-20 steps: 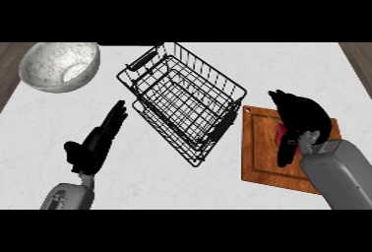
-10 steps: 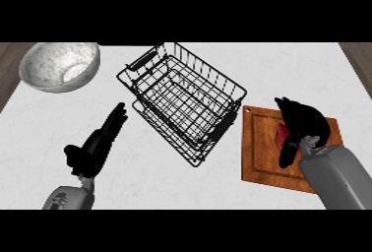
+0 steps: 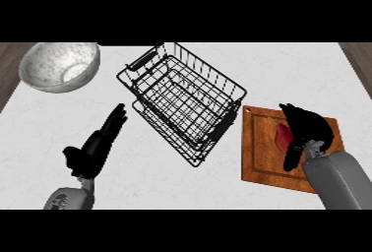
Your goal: Pick the pear from the cutting board and place it in the tiered basket
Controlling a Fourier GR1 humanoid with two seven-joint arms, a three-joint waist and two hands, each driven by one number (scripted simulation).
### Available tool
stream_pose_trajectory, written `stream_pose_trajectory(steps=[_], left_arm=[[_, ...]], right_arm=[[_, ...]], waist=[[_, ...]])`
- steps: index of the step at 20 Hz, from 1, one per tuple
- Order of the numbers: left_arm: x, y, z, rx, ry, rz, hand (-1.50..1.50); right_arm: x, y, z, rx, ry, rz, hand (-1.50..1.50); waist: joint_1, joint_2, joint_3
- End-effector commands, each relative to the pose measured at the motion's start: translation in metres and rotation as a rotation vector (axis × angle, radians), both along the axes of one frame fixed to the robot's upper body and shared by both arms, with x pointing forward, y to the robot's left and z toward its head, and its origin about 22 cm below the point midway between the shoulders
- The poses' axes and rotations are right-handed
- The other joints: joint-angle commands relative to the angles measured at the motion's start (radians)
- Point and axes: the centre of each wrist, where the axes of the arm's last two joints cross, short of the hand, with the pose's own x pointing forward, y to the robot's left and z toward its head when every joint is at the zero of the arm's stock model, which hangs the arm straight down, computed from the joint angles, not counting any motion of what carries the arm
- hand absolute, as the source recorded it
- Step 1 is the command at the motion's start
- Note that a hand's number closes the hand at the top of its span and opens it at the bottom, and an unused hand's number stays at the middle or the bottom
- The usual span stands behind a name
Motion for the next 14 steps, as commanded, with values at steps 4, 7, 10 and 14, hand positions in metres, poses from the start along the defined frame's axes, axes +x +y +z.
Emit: stream_pose_trajectory(steps=[4,7,10,14], left_arm=[[-0.011,-0.001,-0.013,0.001,0.005,0.005,0.0],[-0.004,0.011,0.017,-0.006,-0.001,-0.001,0.0],[0.018,-0.005,0.008,-0.003,-0.003,0.02,0.0],[0.006,0.001,-0.01,-0.004,0.009,0.005,0.0]], right_arm=[[0.005,0.008,-0.031,0.005,0.022,0.001,-1.5],[0.011,-0.013,-0.036,0.049,-0.001,0.0,-1.5],[0.008,-0.024,-0.021,0.147,-0.119,0.097,1.5],[0.025,-0.011,-0.027,0.142,-0.16,0.108,1.5]], waist=[[0.002,0.0,0.0],[0.003,0.0,0.0],[-0.006,0.001,0.0],[0.002,0.001,0.0]])
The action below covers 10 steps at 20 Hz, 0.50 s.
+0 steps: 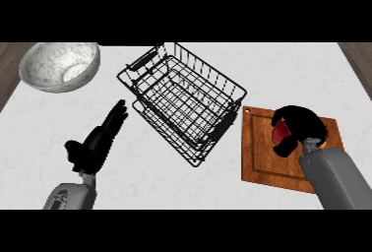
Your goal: Pick the pear from the cutting board and place it in the tiered basket
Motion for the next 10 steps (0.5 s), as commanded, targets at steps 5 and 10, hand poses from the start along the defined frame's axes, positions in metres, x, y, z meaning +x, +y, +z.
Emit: stream_pose_trajectory(steps=[5,10], left_arm=[[-0.014,-0.004,-0.015,-0.002,0.0,0.002,0.0],[-0.005,0.019,-0.001,0.003,0.008,0.051,0.0]], right_arm=[[0.001,0.012,-0.018,0.033,-0.059,0.041,1.5],[-0.052,0.02,-0.03,-0.005,-0.072,-0.244,1.5]], waist=[[0.0,0.002,0.003],[-0.056,-0.013,0.0]])
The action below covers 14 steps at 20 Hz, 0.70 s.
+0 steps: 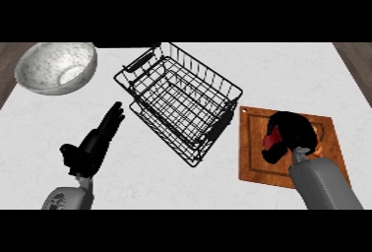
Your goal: Pick the pear from the cutting board and place it in the tiered basket
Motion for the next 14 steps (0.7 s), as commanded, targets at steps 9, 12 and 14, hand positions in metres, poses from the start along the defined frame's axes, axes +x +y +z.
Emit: stream_pose_trajectory(steps=[9,12,14], left_arm=[[-0.013,0.02,-0.004,-0.01,0.022,0.077,0.0],[-0.01,0.023,-0.009,-0.008,0.028,0.065,0.0],[-0.014,0.012,-0.004,0.002,0.021,0.051,0.0]], right_arm=[[-0.137,0.03,0.009,0.045,-0.216,-0.537,1.5],[-0.156,0.047,0.052,0.243,-0.38,-0.541,1.5],[-0.166,0.062,0.074,0.354,-0.511,-0.526,1.5]], waist=[[-0.073,-0.018,0.001],[-0.066,-0.011,0.001],[-0.043,-0.014,0.003]])
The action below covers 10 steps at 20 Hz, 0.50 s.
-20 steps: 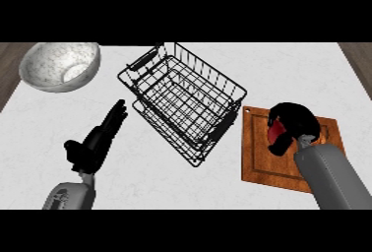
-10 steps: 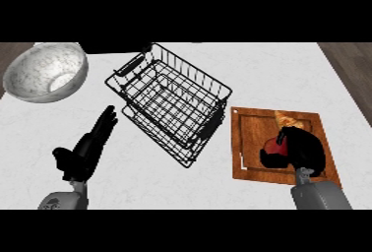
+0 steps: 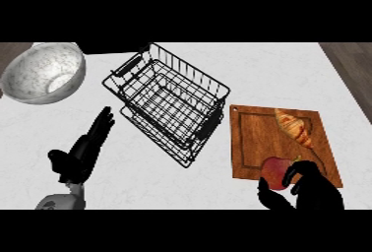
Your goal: Pick the pear from the cutting board and place it in the tiered basket
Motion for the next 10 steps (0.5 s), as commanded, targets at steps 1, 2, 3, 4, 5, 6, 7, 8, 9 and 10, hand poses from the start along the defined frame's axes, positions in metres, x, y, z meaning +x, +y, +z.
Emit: stream_pose_trajectory(steps=[1,2,3,4,5,6,7,8,9,10], left_arm=[[0.008,-0.003,0.006,0.027,-0.011,-0.025,0.0],[0.01,-0.016,0.008,-0.011,-0.012,-0.036,0.0],[0.016,-0.015,0.013,-0.007,-0.017,-0.037,0.0],[0.001,-0.008,0.002,0.001,0.0,-0.051,0.0],[0.008,-0.017,0.013,-0.005,-0.025,-0.063,0.0],[0.006,-0.03,0.003,-0.005,-0.017,-0.064,0.0],[0.013,-0.021,0.01,0.008,-0.028,-0.077,0.0],[0.01,-0.029,0.004,0.002,-0.014,-0.084,0.0],[0.017,-0.037,0.009,0.007,-0.025,-0.084,0.0],[0.013,-0.014,0.009,0.007,-0.017,-0.068,0.0]], right_arm=[[-0.029,0.028,0.06,0.123,-0.252,-0.007,1.5],[-0.037,0.029,0.07,0.108,-0.293,-0.02,1.5],[-0.047,0.033,0.086,0.094,-0.312,0.004,1.5],[-0.057,0.031,0.094,0.056,-0.322,-0.01,1.5],[-0.062,0.035,0.104,0.042,-0.334,-0.001,1.5],[-0.069,0.047,0.111,0.052,-0.336,0.016,1.5],[-0.063,0.055,0.121,0.047,-0.355,0.019,1.5],[-0.075,0.061,0.125,0.062,-0.347,0.016,1.5],[-0.064,0.066,0.131,0.034,-0.345,0.004,1.5],[-0.063,0.066,0.139,0.038,-0.357,0.012,1.5]], waist=[[0.021,0.008,0.002],[0.031,0.011,0.003],[0.033,0.012,0.002],[0.046,0.014,0.002],[0.055,0.017,0.003],[0.054,0.017,0.002],[0.07,0.023,0.002],[0.065,0.022,0.002],[0.075,0.026,0.002],[0.08,0.027,0.003]])
